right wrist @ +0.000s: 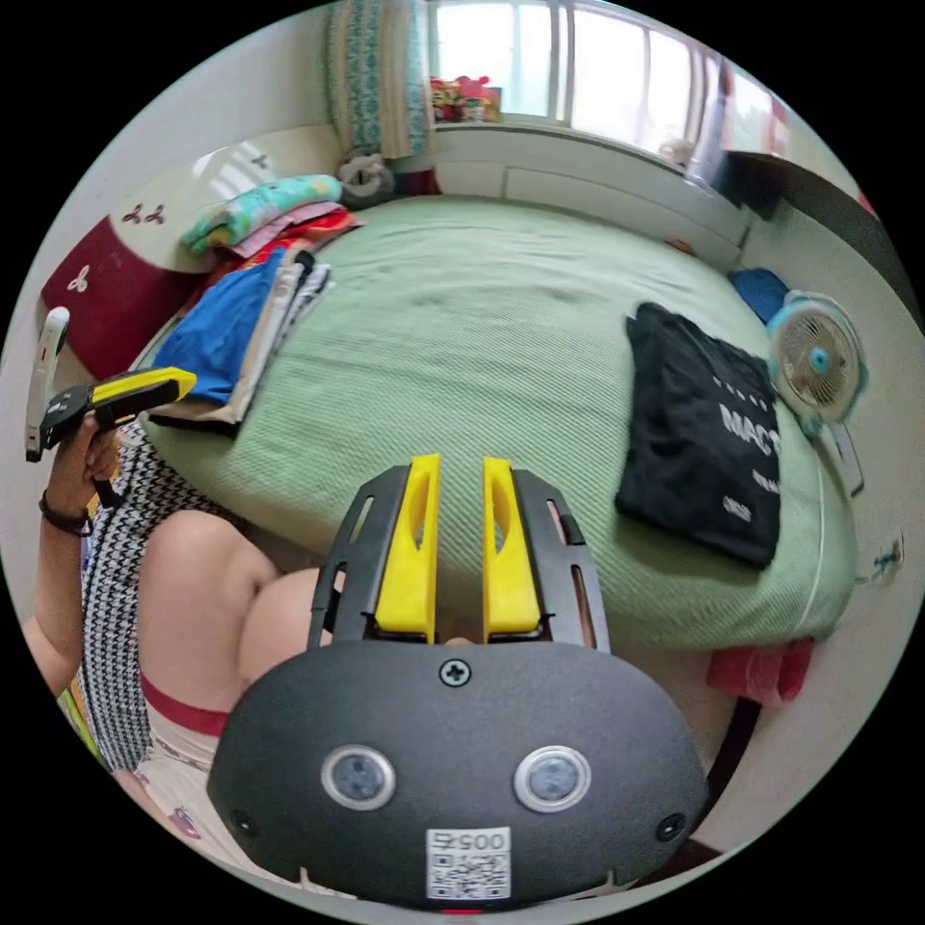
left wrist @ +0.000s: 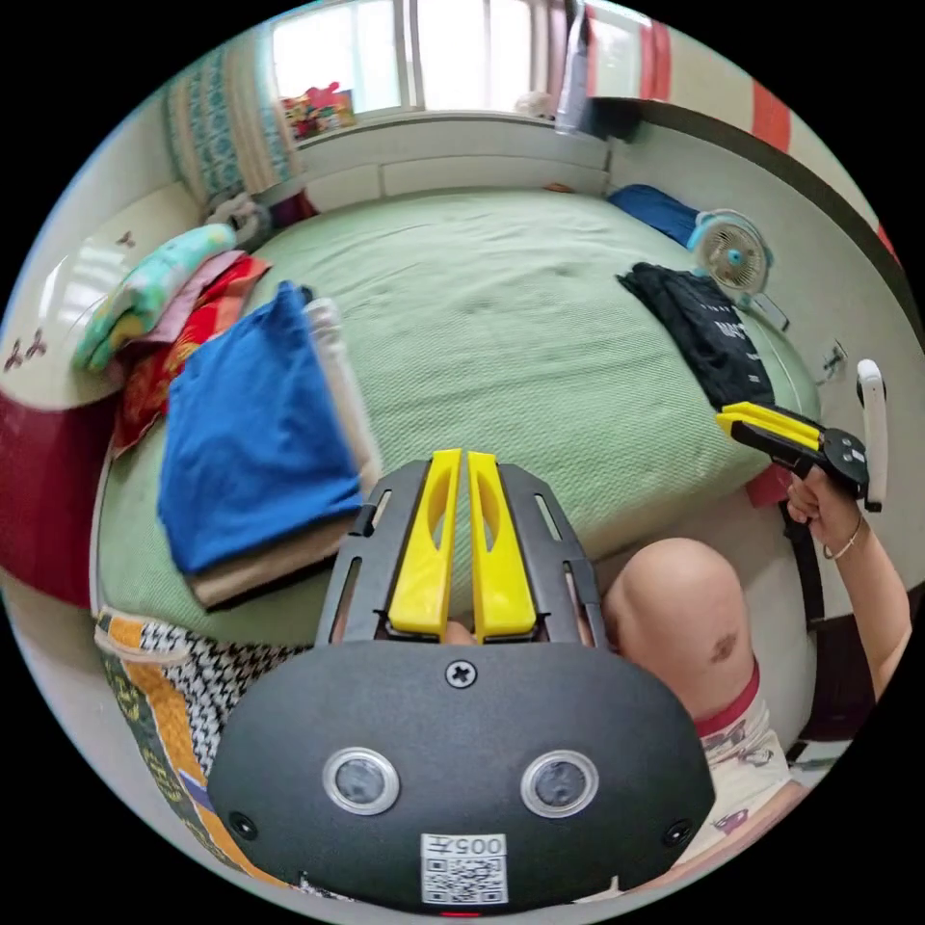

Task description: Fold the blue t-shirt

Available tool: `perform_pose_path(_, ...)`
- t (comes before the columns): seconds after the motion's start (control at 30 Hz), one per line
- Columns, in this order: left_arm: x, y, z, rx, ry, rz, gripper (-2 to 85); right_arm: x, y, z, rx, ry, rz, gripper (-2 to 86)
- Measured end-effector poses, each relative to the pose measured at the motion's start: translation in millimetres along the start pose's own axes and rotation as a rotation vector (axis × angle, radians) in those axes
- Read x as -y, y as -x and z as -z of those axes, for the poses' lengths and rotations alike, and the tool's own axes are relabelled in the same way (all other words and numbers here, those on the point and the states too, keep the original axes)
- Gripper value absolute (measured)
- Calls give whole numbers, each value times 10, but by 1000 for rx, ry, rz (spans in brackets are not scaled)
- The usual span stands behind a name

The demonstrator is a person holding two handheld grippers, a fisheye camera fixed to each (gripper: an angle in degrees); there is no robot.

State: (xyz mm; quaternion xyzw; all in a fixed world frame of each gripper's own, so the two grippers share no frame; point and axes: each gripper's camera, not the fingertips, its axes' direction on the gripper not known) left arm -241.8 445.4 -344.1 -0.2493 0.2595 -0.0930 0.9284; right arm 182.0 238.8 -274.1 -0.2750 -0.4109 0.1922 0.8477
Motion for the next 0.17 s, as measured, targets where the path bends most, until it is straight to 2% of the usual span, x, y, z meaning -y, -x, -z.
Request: perform_pose_path(0.17,621,-856,-532,-98,28,-134,15,-365,-535,-59,-45,39,-127,74)
